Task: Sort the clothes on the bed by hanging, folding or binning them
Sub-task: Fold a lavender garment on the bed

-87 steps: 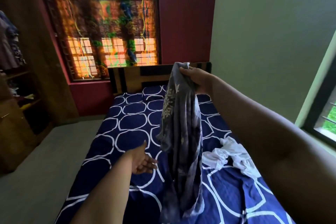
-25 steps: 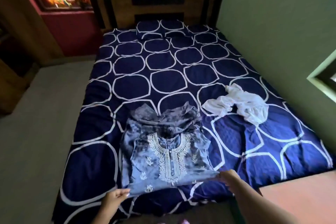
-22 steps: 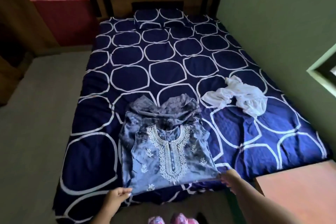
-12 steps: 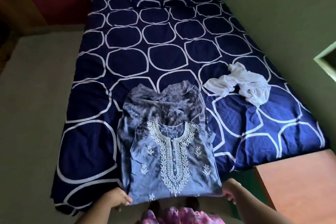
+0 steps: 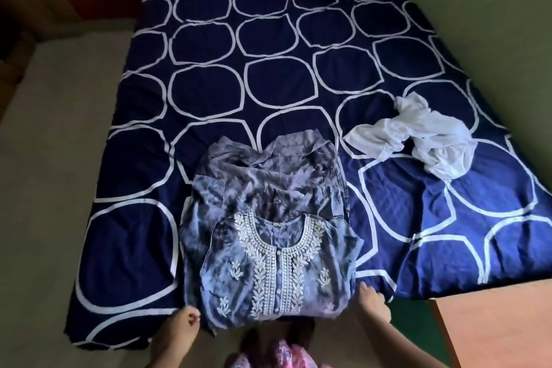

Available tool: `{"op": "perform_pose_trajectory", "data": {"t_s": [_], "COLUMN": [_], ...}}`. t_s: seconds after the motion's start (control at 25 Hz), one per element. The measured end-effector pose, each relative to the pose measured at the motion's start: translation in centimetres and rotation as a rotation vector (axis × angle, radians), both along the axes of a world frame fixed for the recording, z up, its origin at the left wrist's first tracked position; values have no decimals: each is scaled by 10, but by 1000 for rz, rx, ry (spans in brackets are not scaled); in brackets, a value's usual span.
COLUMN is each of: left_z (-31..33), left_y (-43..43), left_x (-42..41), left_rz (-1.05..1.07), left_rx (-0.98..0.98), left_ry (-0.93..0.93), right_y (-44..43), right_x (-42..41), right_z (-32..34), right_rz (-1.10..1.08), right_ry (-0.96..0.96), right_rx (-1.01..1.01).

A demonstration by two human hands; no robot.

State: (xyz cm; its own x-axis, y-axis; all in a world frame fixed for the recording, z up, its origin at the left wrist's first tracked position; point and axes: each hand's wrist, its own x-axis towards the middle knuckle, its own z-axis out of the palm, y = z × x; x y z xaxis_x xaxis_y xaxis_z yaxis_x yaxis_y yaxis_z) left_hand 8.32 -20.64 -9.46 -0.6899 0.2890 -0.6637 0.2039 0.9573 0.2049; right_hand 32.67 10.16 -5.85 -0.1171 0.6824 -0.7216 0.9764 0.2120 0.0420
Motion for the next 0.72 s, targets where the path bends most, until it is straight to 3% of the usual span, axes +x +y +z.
{"op": "perform_pose_trajectory", "data": {"t_s": [0.16,0.28,0.48,0.6,0.72], "left_z": [13,11,-2,-18,-35], "left_y": [73,134,237,297,338], "left_x": [-46,-82,-164,-220,-259], "left_rz": [49,-87,-380,-555,-762], "left_rx": [168,276,408,429,321], "left_ry": [275,457,608,683,635], "right_y": [58,99,172,214,251], "right_x": [-71,-128,-226,-276,-302], "right_z": [-5,-15,-41,-59,-82], "right_rz": [247,367,555,680,719], "right_ry": [216,362,527,505,379], "right_rx": [153,218,297,337,381]}}
